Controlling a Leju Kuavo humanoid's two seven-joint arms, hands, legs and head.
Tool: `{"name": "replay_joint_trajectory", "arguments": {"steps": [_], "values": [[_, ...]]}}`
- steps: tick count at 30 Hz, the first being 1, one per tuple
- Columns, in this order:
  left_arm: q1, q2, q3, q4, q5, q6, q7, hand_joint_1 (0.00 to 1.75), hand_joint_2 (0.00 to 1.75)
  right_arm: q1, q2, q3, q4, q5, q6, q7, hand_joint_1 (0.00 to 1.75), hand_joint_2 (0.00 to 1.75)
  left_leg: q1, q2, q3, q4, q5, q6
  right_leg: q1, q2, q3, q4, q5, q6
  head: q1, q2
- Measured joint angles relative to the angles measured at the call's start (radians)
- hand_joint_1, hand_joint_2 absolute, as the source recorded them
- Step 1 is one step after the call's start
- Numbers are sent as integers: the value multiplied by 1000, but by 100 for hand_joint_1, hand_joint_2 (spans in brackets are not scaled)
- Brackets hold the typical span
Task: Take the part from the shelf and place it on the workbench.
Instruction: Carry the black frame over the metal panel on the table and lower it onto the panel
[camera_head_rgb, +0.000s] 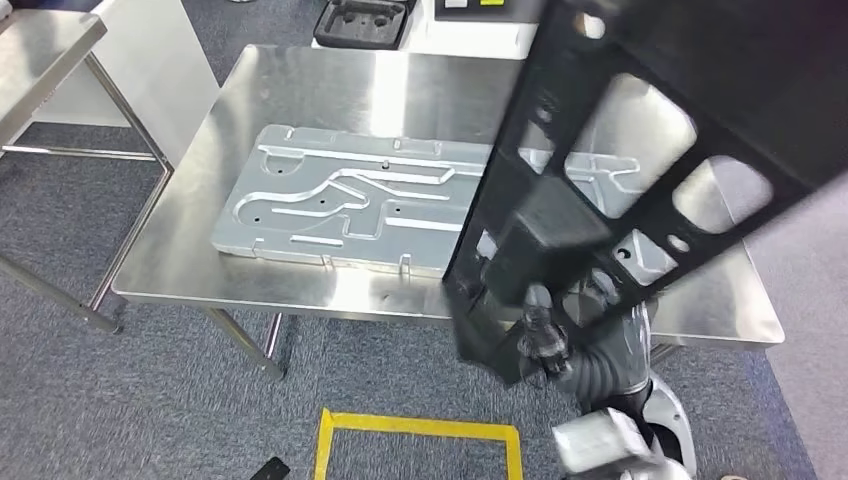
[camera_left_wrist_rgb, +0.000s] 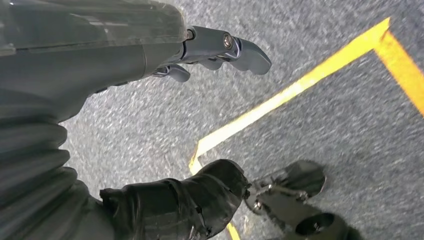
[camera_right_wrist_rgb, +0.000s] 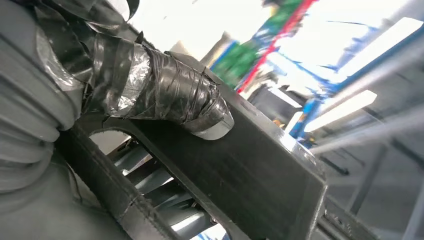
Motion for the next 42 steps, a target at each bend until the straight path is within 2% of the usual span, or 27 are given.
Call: {"name": "replay_joint_trajectory", "arguments": {"steps": [2,3,4,5,7,8,9,12,14,15,17,18,19,20,22,23,25,28,30,32,33,34,35,36,38,40,42], "values": [[-10,0,0,0,-15,-10,5,0,175,-96,-24,1,24,165,67,154,175,175,-4,0,6,0,-7,8,0,-1,-86,130,-28,2,1,0],[-14,0,0,0,-26,-16,11,0,175,-151,-35,3,43,236,114,227,175,175,-6,-1,11,1,-11,10,1,-1,-117,161,-19,1,1,0],[-19,0,0,0,-37,-22,18,0,175,-205,-46,5,66,296,167,294,175,175,-8,-3,17,1,-16,11,2,-1,-129,154,10,-3,1,0],[-23,0,0,0,-48,-28,25,0,175,-258,-56,7,92,343,215,346,175,175,-10,-6,24,2,-21,12,5,-1,-123,107,58,-9,1,0],[-31,-3,-1,0,-65,-35,38,0,175,-341,-72,14,144,406,283,411,175,175,-12,-13,38,2,-31,10,16,-1,-84,-15,143,-28,1,0],[-34,-5,-1,0,-72,-37,44,0,175,-378,-77,20,170,429,305,429,175,175,-12,-16,40,1,-33,8,21,-2,-68,-61,166,-37,1,0],[-37,-6,-1,-1,-80,-39,50,0,175,-415,-82,30,199,453,329,444,175,175,-11,-16,38,1,-34,5,24,-3,-60,-82,170,-43,1,0],[-50,-9,-3,-1,-104,-47,64,0,175,-520,-87,72,291,554,434,479,175,175,-10,-14,33,-2,-37,-5,22,-5,-47,-112,164,-50,1,0],[-62,-10,-4,-1,-118,-51,70,0,175,-586,-88,112,375,630,528,483,175,175,-10,-13,14,35,-59,-17,11,-8,-29,-141,161,-53,-2,0],[-68,-11,-5,-1,-122,-52,71,0,175,-620,-88,135,423,660,572,481,175,175,-8,-12,-12,82,-80,-24,8,-11,-23,-150,160,-54,-4,0],[-74,-13,-6,-1,-126,-53,70,0,175,-670,-88,184,523,701,638,476,175,175,3,-10,-86,206,-116,-38,6,-13,-18,-154,159,-54,-7,0],[-73,-13,-6,-1,-126,-53,70,0,175,-683,-88,206,565,712,658,475,175,175,8,-9,-117,248,-117,-44,4,-14,-17,-153,157,-53,-7,0],[-71,-14,-6,-1,-126,-53,69,0,175,-690,-88,226,603,719,670,473,175,175,13,-7,-134,258,-101,-49,2,-14,-16,-151,155,-50,-7,0],[-69,-14,-6,-1,-126,-52,68,0,175,-693,-88,242,635,721,675,472,175,175,17,-6,-132,232,-69,-54,-1,-13,-14,-147,151,-46,-7,0],[-67,-15,-6,-1,-126,-51,67,0,175,-701,-92,267,696,722,680,470,175,175,23,-5,-93,118,9,-63,-8,-11,-14,-135,139,-33,-7,0],[-67,-15,-6,-1,-126,-51,65,0,175,-709,-97,279,726,722,683,470,175,175,23,-7,-71,65,28,-63,-9,-10,-16,-127,133,-26,-8,0],[-68,-16,-6,-1,-125,-51,63,0,175,-720,-110,299,779,723,692,473,175,175,20,-9,-50,23,25,-53,-6,-9,-21,-120,127,-12,-9,0],[-64,-17,-6,-1,-130,-56,57,0,175,-713,-127,324,839,732,691,473,175,175,20,-10,-44,12,21,-32,-7,-9,-25,-112,119,1,-7,0],[-65,-18,-6,-1,-140,-59,47,0,175,-708,-132,333,866,746,673,463,175,175,21,-9,-39,8,21,-22,-7,-9,-61,-42,83,5,-4,0],[-66,-18,-6,-1,-147,-57,34,0,175,-704,-133,337,886,758,656,454,87,87,17,-8,-36,8,18,-16,-4,-9,-129,86,36,4,-3,0],[-67,-18,-6,-1,-149,-54,29,0,175,-700,-133,339,894,763,651,451,44,44,14,-7,-34,8,16,-12,-2,-9,-159,135,27,3,-3,0],[-66,-19,-6,-1,-151,-50,23,0,175,-696,-133,342,902,768,648,448,0,0,11,-8,-30,8,13,-9,0,-8,-175,154,36,-1,-3,0],[-66,-19,-6,-1,-154,-47,19,0,175,-692,-133,346,908,774,645,447,0,0,9,-8,-24,8,10,-7,3,-8,-173,135,62,-6,-3,0],[-66,-19,-6,-1,-157,-45,14,0,175,-691,-133,349,912,781,642,445,0,0,7,-9,-18,8,7,-6,6,-8,-155,84,102,-13,-3,0],[-66,-21,-6,-1,-166,-38,10,0,87,-695,-133,353,915,792,638,442,0,0,3,-10,-9,9,0,-7,15,-8,-103,-41,164,-30,-4,0],[-67,-24,-6,-1,-174,-27,18,0,0,-703,-133,353,916,798,637,440,0,0,0,-9,-8,9,-4,-11,23,-8,-72,-103,174,-38,-4,0],[-67,-25,-6,-1,-178,-19,39,0,0,-705,-133,354,917,799,636,440,0,0,-1,-8,-8,7,-6,-18,21,-7,-63,-116,169,-42,-2,0]]}}
